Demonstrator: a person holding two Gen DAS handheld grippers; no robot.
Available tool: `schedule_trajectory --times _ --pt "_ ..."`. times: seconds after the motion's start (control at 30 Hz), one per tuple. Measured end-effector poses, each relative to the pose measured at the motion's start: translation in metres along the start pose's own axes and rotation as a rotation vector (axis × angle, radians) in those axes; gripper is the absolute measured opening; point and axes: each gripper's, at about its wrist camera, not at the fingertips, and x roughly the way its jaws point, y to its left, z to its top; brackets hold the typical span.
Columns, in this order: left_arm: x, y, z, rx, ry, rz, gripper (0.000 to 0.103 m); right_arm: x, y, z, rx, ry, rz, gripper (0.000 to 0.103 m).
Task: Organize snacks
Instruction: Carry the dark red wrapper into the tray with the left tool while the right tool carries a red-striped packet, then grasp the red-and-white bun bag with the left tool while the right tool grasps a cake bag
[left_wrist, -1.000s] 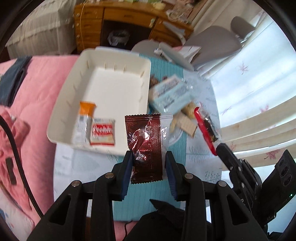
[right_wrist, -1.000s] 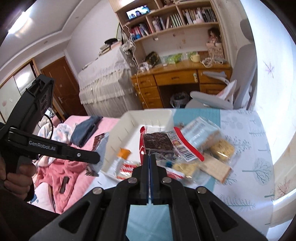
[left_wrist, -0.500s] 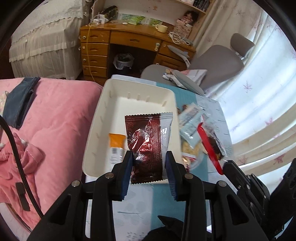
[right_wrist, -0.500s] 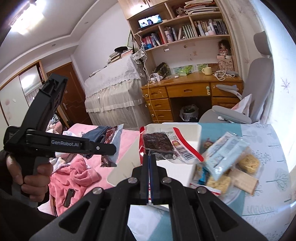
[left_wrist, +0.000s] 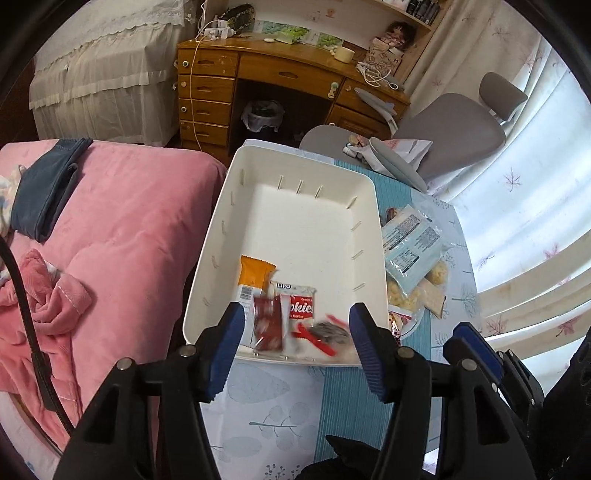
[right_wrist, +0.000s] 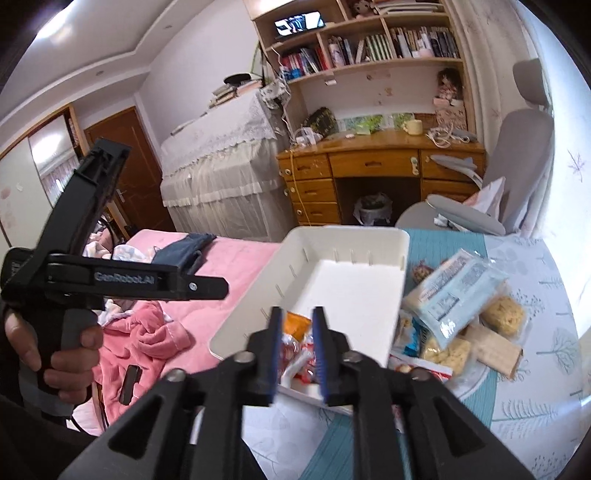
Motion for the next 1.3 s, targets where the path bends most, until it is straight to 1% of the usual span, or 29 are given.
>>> schedule_trajectory --times 0.13,0.17,0.23,0.3,0.53,0.73,0.87,0.97,1.17,1.2,1.3 --pt "0.006 -0.013 -0.005 -0.004 0.036 -0.002 0.062 -0.004 -0.009 -0.003 0.013 0.024 -0.016 0.027" --pt "0.010 -0.017 -0.008 -0.009 0.055 -0.009 0.062 -0.005 -0.011 -0.004 0.013 0.027 -0.018 0.028" --pt "0.015 -0.023 -0.012 -0.017 0.079 -0.013 0.062 -0.008 -0.017 -0.006 0.009 0.040 -0.023 0.034" --pt "0.018 -0.032 -0.015 -0.024 0.095 -0.017 0.062 -0.012 -0.023 -0.007 0.003 0.055 -0.028 0.036" --pt "0.027 -0.067 -0.028 -0.056 0.109 -0.033 0.062 -0.031 -0.053 -0.012 -0.017 0.104 -0.048 0.040" --pt "0.038 -0.098 -0.045 -0.092 0.126 -0.038 0.063 -0.046 -0.083 -0.017 -0.042 0.150 -0.054 0.045" --pt "0.045 -0.118 -0.059 -0.106 0.124 -0.039 0.063 -0.051 -0.101 -0.019 -0.068 0.183 -0.053 0.046" --pt "0.051 -0.131 -0.068 -0.111 0.111 -0.031 0.063 -0.052 -0.114 -0.020 -0.108 0.204 -0.063 0.046" --pt "0.066 -0.154 -0.090 -0.122 0.056 -0.006 0.063 -0.043 -0.133 -0.021 -0.252 0.229 -0.102 0.047" --pt "0.071 -0.157 -0.094 -0.130 0.051 -0.003 0.063 -0.040 -0.136 -0.022 -0.282 0.231 -0.113 0.048" --pt "0.085 -0.162 -0.106 -0.158 0.040 0.012 0.063 -0.033 -0.142 -0.024 -0.362 0.234 -0.122 0.060"
